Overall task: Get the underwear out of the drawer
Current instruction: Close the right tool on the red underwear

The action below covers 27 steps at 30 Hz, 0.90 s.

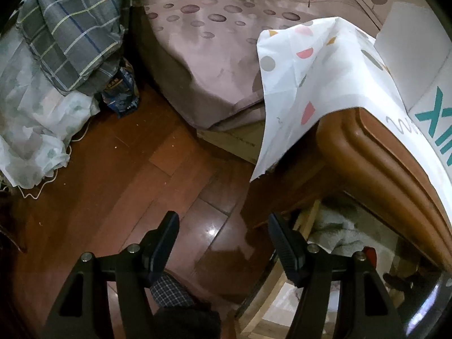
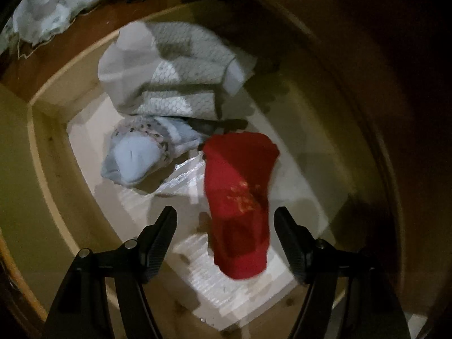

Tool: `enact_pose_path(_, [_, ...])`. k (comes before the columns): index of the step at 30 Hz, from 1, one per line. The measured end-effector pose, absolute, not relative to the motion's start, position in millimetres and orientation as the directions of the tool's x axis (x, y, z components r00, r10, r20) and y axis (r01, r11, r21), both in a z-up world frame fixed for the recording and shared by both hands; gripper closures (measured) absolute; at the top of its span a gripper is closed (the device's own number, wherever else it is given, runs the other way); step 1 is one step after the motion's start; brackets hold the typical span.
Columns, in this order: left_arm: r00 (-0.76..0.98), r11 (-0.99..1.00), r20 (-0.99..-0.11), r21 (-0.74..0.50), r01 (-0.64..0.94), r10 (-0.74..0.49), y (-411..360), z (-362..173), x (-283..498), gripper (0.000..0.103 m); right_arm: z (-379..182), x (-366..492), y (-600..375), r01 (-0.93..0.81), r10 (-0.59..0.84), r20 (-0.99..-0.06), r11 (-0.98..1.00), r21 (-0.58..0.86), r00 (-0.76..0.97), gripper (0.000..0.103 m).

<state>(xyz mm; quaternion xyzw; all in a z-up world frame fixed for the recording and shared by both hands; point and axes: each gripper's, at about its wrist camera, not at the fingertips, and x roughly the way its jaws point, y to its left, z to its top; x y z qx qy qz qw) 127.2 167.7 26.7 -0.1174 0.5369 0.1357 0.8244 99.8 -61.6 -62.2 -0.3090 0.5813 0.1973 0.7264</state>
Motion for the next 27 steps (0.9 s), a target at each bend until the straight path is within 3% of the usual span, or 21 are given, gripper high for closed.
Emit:
enact_pose_path(11, [0.371,0.949,-0.925,-0.038,-0.312,0.085,159,23,129,0.036,-113,126,-60,-0.676,-0.102,-0.965,0.696,-0.242,0.24,0.036])
enact_pose_path(12, [0.368,0.95,-0.926,-0.038,-0.31,0.083,159,22,129,0.036,-116,127,-62,-0.665,-0.17,-0.961,0.695,-0.273,0.217,0.036])
enact_pose_path(20, [0.356,0.956,-0.931,-0.028,-0.292,0.082,154,19,131,0.036,-124,139,-86,-0.618,-0.091,-0.982,0.767,-0.174,0.163,0.037])
enact_pose_path(21, [0.355,0.957,-0.932,-0.029,-0.29,0.079,154,18,131,0.036,-125,140,-90,-0.609,-0.079,-0.986,0.779,-0.153,0.147,0.038])
enact_pose_path(25, [0.353,0.958,-0.932,-0.03,-0.287,0.077,154,17,131,0.036,-126,140,-97,-0.611,-0.056,-0.993,0.784,-0.108,0.103,0.062])
enact_pose_path(27, [0.354,0.958,-0.932,-0.03,-0.284,0.075,154,18,131,0.036,-126,137,-98,-0.623,-0.077,-0.992,0.773,-0.121,0.096,0.065])
